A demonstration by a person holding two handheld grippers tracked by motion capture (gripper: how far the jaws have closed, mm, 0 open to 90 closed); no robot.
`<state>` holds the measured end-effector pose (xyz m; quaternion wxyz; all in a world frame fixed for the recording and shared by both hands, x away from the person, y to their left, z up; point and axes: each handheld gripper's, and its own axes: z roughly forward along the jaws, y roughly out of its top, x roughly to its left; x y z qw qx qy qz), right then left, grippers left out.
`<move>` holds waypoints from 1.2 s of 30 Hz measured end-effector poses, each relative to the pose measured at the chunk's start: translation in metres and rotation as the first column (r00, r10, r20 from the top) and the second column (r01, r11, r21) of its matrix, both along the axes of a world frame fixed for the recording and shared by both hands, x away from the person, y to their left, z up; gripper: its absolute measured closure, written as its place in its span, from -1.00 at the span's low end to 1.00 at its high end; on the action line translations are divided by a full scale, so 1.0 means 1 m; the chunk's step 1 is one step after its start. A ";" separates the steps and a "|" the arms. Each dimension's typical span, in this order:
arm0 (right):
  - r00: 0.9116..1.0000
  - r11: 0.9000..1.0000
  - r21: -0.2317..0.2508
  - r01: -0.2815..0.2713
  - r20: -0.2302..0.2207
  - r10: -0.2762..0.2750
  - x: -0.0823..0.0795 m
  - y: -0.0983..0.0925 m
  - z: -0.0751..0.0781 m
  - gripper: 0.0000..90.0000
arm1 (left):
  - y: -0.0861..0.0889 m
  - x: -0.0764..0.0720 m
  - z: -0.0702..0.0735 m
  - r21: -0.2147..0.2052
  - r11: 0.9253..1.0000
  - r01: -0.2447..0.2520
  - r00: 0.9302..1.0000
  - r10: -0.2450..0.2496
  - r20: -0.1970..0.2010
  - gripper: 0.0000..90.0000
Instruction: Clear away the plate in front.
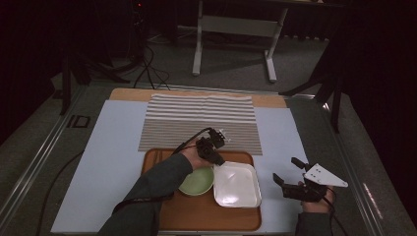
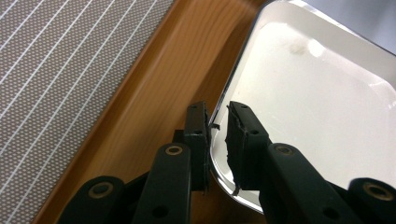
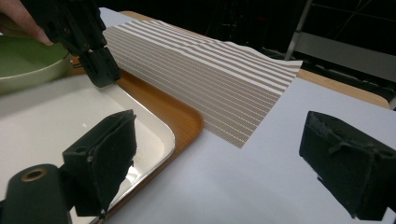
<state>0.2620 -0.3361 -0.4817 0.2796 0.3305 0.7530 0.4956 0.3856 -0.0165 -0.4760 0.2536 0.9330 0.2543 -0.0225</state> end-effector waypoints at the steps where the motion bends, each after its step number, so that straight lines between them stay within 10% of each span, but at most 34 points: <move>1: 1.000 1.000 0.002 0.001 -0.001 -0.001 0.000 0.000 0.000 -0.76 | 0.000 0.000 0.000 0.005 1.000 0.002 1.000 -0.002 0.002 0.76; 25: 1.000 1.000 0.001 -0.001 0.000 0.001 0.000 0.000 0.000 -0.76 | 0.030 -0.006 0.014 -0.144 0.987 -0.077 0.996 0.084 0.037 0.44; 32: 1.000 1.000 0.002 0.001 -0.001 -0.001 0.000 0.000 0.000 -0.76 | 0.048 -0.015 0.029 -0.205 0.973 -0.107 0.985 0.131 0.109 0.33; 36: 1.000 1.000 0.001 -0.001 -0.002 0.001 0.000 0.000 0.000 -0.76 | 0.067 -0.023 0.043 -0.251 0.958 -0.137 0.968 0.183 0.171 0.30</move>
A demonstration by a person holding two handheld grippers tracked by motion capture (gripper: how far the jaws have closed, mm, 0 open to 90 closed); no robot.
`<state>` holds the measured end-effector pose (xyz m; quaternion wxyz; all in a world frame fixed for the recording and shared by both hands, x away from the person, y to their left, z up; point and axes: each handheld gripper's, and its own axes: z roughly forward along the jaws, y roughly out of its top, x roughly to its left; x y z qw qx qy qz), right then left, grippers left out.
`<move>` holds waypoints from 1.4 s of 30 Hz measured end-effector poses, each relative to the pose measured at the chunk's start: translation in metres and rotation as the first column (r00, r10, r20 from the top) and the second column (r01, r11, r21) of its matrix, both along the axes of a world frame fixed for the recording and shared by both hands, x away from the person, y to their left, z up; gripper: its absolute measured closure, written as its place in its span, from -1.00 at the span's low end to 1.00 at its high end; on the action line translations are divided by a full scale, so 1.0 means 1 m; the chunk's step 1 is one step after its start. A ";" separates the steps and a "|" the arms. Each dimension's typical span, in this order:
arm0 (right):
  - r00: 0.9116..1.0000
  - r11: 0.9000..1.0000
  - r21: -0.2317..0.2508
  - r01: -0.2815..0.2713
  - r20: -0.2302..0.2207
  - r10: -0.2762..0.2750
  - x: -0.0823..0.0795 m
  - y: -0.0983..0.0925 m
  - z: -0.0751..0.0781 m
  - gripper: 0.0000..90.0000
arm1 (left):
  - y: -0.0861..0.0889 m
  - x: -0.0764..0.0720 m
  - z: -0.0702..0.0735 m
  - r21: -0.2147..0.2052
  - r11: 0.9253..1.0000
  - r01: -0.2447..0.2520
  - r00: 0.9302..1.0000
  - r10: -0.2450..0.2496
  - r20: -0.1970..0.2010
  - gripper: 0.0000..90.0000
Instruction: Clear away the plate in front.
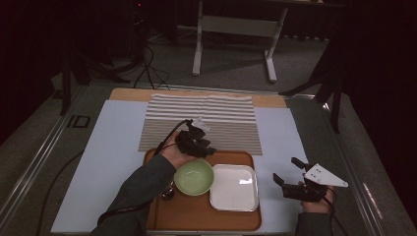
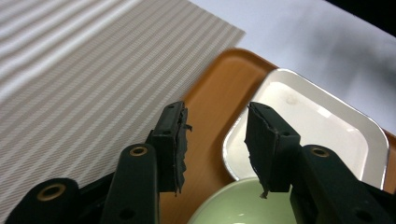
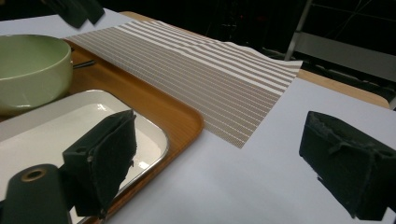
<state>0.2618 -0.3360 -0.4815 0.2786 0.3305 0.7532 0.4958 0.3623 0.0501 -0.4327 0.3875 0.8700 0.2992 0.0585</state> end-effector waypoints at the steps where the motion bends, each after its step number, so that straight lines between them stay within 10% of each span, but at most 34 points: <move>1: 1.000 1.000 0.000 0.000 -0.001 0.000 0.000 0.000 0.000 -0.76 | 0.004 -0.003 0.003 -0.005 1.000 -0.012 1.000 0.012 0.016 0.29; 8: 1.000 1.000 -0.005 -0.015 -0.017 0.015 0.001 0.001 -0.001 -0.76 | 0.024 -0.020 0.010 -0.017 0.997 -0.077 0.991 0.078 0.104 0.18; 12: 0.999 1.000 -0.010 -0.028 -0.026 0.028 0.002 0.002 -0.002 -0.77 | 0.048 -0.038 0.012 -0.055 0.989 -0.135 0.975 0.142 0.174 0.12; 20: 0.999 0.999 -0.012 -0.037 -0.034 0.036 0.002 0.004 -0.002 -0.76 | 0.095 -0.063 0.004 -0.169 0.954 -0.246 0.942 0.277 0.189 0.02; 23: 0.999 0.999 -0.016 -0.041 -0.036 0.040 0.002 0.005 -0.002 -0.77 | 0.121 -0.079 -0.005 -0.181 0.932 -0.315 0.911 0.350 0.217 -0.02; 38: 0.998 0.999 -0.020 -0.048 -0.040 0.047 0.003 0.006 -0.003 -0.76 | 0.173 -0.121 -0.033 -0.178 0.861 -0.477 0.816 0.509 0.274 -0.24; 42: 0.998 0.998 -0.023 -0.052 -0.039 0.051 0.003 0.007 -0.002 -0.77 | 0.179 -0.127 -0.034 -0.202 0.852 -0.483 0.811 0.523 0.264 -0.30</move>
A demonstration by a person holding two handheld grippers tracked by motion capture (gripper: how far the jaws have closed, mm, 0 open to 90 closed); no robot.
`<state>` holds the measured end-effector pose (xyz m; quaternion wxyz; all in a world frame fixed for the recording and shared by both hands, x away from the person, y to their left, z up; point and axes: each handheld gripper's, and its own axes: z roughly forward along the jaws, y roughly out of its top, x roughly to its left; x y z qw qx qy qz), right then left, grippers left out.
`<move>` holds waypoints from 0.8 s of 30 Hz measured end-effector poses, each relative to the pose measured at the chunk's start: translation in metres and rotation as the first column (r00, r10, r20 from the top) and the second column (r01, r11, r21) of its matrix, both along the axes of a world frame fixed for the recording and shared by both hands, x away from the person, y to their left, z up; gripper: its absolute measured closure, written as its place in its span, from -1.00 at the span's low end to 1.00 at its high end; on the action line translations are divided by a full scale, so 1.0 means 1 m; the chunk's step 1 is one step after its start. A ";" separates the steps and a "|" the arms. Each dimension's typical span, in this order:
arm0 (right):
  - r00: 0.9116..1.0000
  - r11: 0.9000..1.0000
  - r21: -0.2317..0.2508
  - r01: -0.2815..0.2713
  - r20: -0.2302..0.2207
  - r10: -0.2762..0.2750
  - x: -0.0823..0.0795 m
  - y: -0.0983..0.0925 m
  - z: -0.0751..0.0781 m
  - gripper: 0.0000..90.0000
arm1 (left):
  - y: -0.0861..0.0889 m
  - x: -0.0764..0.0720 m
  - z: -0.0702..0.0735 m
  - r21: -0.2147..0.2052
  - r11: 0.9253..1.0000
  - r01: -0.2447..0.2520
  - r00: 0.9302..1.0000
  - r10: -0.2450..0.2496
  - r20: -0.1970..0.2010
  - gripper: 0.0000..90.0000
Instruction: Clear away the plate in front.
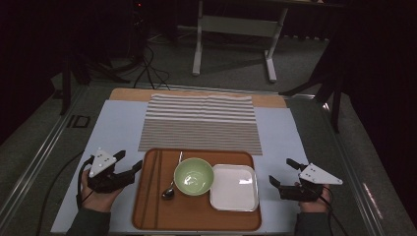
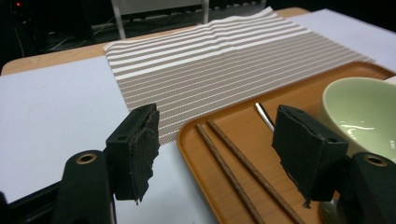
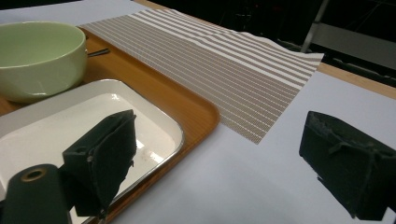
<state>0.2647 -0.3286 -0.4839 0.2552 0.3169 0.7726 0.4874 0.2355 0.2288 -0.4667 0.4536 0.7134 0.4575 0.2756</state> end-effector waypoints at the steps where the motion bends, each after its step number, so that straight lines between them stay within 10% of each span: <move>1: 1.000 1.000 0.000 0.001 0.001 -0.001 0.000 0.000 0.000 -0.77 | 0.000 -0.002 0.000 0.001 1.000 -0.002 1.000 0.002 0.004 -0.30; 24: 1.000 0.999 0.034 -0.007 0.015 0.006 0.001 -0.005 0.001 -0.77 | 0.035 -0.038 -0.011 0.013 0.992 -0.124 0.991 0.123 0.049 -0.42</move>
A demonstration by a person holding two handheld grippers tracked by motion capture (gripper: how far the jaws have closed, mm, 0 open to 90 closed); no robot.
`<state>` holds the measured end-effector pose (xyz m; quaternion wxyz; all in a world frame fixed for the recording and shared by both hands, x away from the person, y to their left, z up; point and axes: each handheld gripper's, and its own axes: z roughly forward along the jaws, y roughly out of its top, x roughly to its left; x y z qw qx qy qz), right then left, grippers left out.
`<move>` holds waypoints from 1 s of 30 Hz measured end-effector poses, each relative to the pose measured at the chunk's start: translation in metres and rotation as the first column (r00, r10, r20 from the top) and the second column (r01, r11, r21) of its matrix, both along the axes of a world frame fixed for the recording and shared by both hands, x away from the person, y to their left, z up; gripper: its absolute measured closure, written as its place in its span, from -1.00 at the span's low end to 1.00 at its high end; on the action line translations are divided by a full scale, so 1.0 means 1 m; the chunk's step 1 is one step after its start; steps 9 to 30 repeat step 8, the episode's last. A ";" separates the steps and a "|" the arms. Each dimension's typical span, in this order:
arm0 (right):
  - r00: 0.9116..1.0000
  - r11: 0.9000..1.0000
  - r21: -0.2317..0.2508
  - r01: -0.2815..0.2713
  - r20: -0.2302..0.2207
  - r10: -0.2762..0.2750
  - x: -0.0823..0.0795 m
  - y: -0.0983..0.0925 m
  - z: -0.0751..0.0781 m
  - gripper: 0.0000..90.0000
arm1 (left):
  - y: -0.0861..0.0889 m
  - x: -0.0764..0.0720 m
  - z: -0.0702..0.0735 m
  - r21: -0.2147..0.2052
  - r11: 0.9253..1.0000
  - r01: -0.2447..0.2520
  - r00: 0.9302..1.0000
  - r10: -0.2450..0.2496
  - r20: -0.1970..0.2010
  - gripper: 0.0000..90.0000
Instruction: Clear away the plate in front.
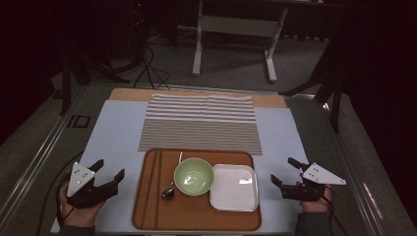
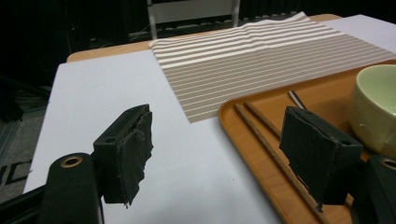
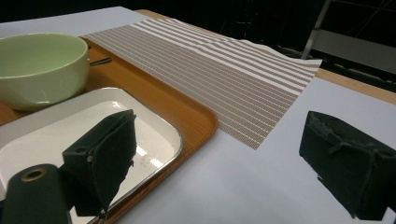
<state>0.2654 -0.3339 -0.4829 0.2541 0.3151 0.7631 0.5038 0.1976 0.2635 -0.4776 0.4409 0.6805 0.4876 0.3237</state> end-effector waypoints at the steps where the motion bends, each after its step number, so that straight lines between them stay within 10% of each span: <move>1: 1.000 1.000 0.003 0.003 0.000 -0.003 0.000 -0.001 0.000 -0.77 | 0.002 -0.001 -0.001 0.002 1.000 -0.004 1.000 0.004 0.001 -0.42; 30: 1.000 1.000 0.013 0.003 0.001 -0.003 0.000 -0.003 0.000 -0.77 | 0.010 -0.003 -0.002 -0.015 0.999 -0.036 0.999 0.036 0.007 -0.42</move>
